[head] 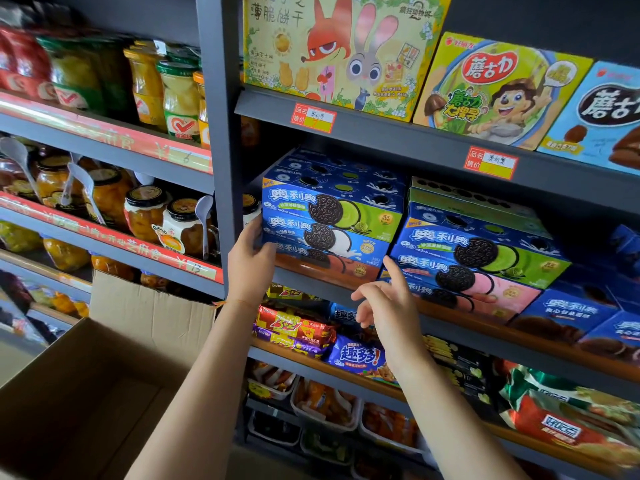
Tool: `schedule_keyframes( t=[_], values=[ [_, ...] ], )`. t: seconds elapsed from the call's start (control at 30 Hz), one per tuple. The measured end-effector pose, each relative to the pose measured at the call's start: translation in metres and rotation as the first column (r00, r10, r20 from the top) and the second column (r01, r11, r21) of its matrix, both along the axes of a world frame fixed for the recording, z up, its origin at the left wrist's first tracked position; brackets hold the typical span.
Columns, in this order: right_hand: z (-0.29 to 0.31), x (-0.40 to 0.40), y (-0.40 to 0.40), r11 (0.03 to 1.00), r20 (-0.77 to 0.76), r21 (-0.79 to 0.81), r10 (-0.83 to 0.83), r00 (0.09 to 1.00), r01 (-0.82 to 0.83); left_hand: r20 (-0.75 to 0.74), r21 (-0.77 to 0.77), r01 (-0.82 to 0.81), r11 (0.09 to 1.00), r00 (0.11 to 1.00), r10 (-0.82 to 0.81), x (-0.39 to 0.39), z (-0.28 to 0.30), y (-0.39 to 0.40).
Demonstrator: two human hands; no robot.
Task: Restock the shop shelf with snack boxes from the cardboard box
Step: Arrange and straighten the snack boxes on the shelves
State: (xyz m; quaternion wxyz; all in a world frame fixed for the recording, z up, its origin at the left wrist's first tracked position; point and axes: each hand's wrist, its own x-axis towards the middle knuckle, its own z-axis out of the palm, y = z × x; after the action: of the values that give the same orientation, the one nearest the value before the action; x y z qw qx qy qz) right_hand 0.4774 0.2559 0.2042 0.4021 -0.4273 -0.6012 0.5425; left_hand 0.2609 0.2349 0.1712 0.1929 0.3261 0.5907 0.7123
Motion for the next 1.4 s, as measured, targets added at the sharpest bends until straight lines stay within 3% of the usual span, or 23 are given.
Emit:
schedule_keyframes(
  t=[0.37, 0.63, 1.17, 1.27, 1.4],
  values=[
    [0.001, -0.002, -0.002, 1.0, -0.003, 0.005, -0.011, 1.0, 0.011, -0.017, -0.016, -0.01, 1.0, 1.0, 0.01, 0.0, 0.003, -0.003],
    [0.011, -0.003, -0.001, 0.976, 0.055, 0.214, -0.057, 0.997, 0.044, -0.049, 0.061, 0.019, 0.998, 0.999, -0.016, 0.003, 0.009, -0.001],
    [0.013, -0.004, 0.0, 0.974, 0.03, 0.222, -0.042, 0.999, 0.035, -0.049, 0.072, 0.047, 0.996, 0.998, -0.044, 0.002, 0.009, 0.004],
    [0.012, 0.002, 0.001, 0.968, 0.022, 0.243, -0.073, 0.997, 0.065, -0.092, 0.019, -0.068, 0.998, 0.993, 0.069, 0.009, 0.008, 0.003],
    [0.007, 0.02, 0.007, 0.95, -0.051, 0.241, -0.193, 0.98, 0.2, -0.17, 0.148, -0.319, 0.936, 0.924, 0.342, 0.053, 0.018, -0.005]
  ],
)
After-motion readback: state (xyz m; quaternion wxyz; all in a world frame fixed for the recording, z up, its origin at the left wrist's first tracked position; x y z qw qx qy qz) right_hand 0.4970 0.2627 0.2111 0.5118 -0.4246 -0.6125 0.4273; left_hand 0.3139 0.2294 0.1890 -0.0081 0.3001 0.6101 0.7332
